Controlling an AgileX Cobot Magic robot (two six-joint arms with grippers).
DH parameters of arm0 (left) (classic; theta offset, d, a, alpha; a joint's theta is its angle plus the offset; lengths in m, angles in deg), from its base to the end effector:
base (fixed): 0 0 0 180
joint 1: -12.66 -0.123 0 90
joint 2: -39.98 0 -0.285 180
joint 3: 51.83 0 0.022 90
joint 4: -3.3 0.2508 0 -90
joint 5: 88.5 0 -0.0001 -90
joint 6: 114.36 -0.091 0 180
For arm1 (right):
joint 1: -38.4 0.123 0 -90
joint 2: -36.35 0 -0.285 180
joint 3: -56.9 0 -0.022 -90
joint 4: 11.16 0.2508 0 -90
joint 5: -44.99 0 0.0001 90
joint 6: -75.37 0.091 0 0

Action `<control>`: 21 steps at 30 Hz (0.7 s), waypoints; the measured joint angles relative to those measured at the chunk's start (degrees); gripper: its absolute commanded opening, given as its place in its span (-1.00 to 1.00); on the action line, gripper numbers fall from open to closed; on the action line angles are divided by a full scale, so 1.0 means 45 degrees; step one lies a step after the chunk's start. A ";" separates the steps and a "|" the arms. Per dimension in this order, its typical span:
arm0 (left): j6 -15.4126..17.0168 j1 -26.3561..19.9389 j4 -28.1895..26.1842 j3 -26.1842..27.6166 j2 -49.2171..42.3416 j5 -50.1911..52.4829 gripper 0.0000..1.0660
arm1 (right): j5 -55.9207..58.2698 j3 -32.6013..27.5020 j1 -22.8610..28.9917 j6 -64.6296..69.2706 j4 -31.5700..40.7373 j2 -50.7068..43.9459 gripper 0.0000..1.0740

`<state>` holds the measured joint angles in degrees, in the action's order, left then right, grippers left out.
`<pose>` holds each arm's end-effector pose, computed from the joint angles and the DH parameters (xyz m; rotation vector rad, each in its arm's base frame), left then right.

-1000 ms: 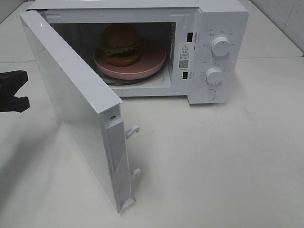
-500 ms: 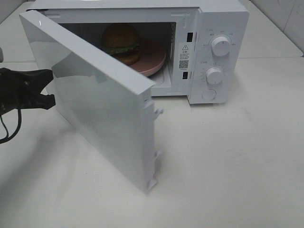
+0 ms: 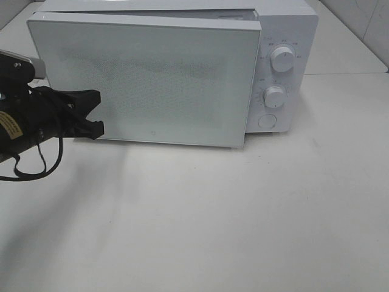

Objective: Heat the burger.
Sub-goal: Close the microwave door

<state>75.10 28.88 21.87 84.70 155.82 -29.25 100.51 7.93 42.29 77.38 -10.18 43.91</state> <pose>0.2995 -0.1131 0.1352 0.4546 1.7251 -0.4459 -0.0012 0.0012 0.2829 -0.0319 1.9563 0.0880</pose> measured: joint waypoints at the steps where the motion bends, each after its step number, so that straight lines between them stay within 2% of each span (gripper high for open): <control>1: 0.0000 0.0076 -0.0051 0.0051 0.0051 0.0000 -1.00 | 0.0000 0.0000 0.0000 0.0000 0.0000 0.0000 0.27; 7: 0.0000 0.0344 -0.0267 0.0497 0.0255 -0.0025 -1.00 | 0.0000 0.0000 0.0000 0.0000 0.0000 0.0000 0.27; 21: 0.0000 0.1439 -0.0509 0.2496 0.1031 -0.1350 -1.00 | 0.0000 0.0000 0.0000 0.0013 0.0000 0.0000 0.27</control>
<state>75.10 35.35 19.57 95.93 160.47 -35.33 100.51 7.93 42.29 77.43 -10.18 43.91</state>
